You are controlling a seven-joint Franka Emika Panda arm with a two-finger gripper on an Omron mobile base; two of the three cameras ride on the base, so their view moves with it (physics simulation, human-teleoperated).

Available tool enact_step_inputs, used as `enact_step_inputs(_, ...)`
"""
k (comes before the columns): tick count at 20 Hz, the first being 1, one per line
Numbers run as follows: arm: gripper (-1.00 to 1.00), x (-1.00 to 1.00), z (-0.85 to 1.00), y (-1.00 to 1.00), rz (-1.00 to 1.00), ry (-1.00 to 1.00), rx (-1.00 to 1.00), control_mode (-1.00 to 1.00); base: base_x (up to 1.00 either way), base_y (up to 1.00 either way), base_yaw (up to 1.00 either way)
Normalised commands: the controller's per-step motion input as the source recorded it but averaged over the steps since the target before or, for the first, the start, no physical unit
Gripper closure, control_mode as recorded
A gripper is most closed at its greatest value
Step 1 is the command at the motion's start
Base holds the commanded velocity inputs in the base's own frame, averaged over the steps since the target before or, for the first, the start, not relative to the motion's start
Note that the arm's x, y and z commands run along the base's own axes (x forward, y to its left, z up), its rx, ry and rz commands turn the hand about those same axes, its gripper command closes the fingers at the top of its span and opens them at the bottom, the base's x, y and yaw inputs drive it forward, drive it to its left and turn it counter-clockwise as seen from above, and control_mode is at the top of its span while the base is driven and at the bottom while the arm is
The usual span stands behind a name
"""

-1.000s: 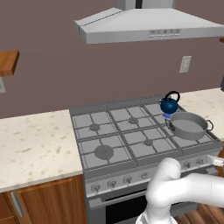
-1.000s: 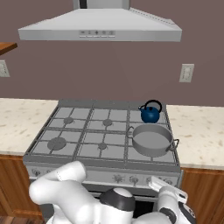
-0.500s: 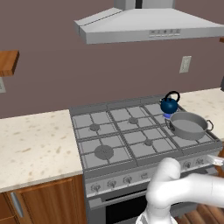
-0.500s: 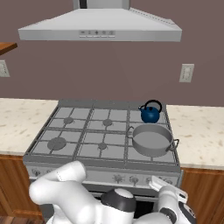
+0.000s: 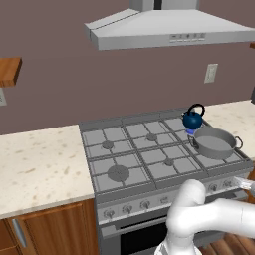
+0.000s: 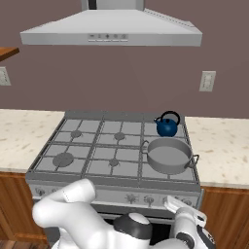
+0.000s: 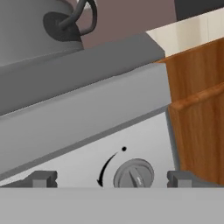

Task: Pick the kettle from the cabinet and place it on a stove burner. Then pick the pot from the counter and place it on another stove burner. Finally, turn both burners on.

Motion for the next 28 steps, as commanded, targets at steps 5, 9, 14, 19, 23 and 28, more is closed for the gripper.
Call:
enact_step_inputs(5, -1.0, -0.32, -0.12, -0.98, 0.38, -0.19, 0.17, -1.0, 0.0, 0.0, 0.0)
enact_step_inputs(9, -1.0, -0.33, -0.13, -0.99, 0.38, -0.18, 0.17, -1.0, 0.0, 0.0, 0.0)
enact_step_inputs(14, -1.0, -0.3, -0.13, -0.97, 0.38, -0.19, 0.17, -1.0, 0.0, 0.0, 0.0)
enact_step_inputs(19, -1.0, -0.18, -0.21, -0.92, 0.39, -0.19, 0.16, -1.0, 0.0, 0.0, 0.0)
enact_step_inputs(23, -1.0, -0.02, -0.36, -0.72, 0.42, -0.18, 0.13, -1.0, 0.0, 0.0, 0.0)
enact_step_inputs(28, 1.0, -0.13, -0.34, -0.68, 0.43, -0.18, 0.12, -1.0, 0.0, 0.0, 0.0)
